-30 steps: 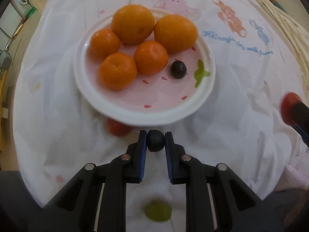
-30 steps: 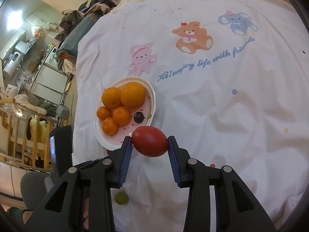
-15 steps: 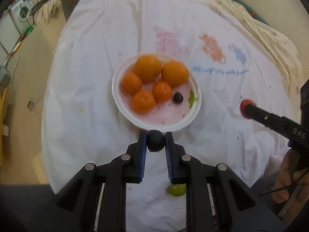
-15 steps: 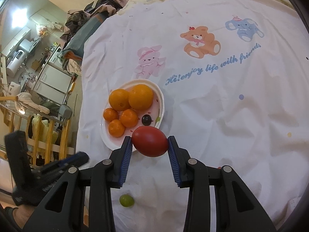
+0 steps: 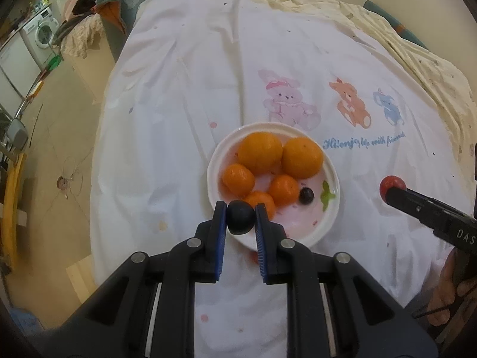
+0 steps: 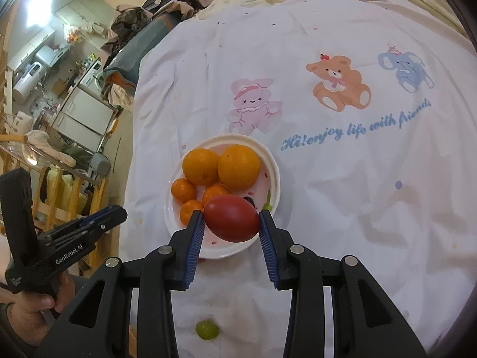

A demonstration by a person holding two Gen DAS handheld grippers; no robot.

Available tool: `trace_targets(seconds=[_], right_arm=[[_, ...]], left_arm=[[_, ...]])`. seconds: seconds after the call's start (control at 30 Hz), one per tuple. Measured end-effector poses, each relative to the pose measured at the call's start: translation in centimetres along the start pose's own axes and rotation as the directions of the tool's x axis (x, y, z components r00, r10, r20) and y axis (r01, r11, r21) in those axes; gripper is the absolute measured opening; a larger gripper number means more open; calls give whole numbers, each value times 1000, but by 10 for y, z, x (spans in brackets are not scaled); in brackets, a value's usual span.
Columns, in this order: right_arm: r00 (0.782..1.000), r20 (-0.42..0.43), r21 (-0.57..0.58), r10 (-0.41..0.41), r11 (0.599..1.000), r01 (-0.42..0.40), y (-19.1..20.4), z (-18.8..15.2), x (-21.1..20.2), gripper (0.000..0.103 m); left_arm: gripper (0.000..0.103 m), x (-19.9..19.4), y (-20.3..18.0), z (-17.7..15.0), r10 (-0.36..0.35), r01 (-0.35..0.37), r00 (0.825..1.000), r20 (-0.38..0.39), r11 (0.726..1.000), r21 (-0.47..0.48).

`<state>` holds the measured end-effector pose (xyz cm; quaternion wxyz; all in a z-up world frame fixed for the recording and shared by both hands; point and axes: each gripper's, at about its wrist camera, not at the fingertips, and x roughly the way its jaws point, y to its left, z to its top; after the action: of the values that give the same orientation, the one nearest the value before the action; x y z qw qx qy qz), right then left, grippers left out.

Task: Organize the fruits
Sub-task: 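Lower the tomato onto the plate with right while left sets its grape there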

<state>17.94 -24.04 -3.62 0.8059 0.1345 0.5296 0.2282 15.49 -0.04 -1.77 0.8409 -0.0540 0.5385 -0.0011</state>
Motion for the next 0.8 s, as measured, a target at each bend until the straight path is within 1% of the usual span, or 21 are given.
trace_targets(seconds=[0.2, 0.33, 0.57, 0.67, 0.8], right_arm=[[1000, -24, -7, -12, 1000, 12, -1, 15, 21, 39], [996, -78, -14, -44, 999, 43, -3, 20, 46, 39], [988, -145, -13, -59, 998, 58, -12, 13, 78, 39], [985, -161, -6, -60, 998, 60, -17, 9, 83, 39], [984, -172, 9, -47, 999, 49, -20, 5, 87, 40]], left_arm=[[15, 13, -9, 18, 12, -12, 1000, 3, 999, 30], [15, 23, -13, 25, 6, -6, 1000, 7, 999, 43], [15, 43, -9, 26, -17, 18, 1000, -6, 999, 33], [16, 53, -6, 25, -32, 33, 999, -26, 999, 11], [16, 60, -12, 25, -52, 53, 998, -34, 998, 21]])
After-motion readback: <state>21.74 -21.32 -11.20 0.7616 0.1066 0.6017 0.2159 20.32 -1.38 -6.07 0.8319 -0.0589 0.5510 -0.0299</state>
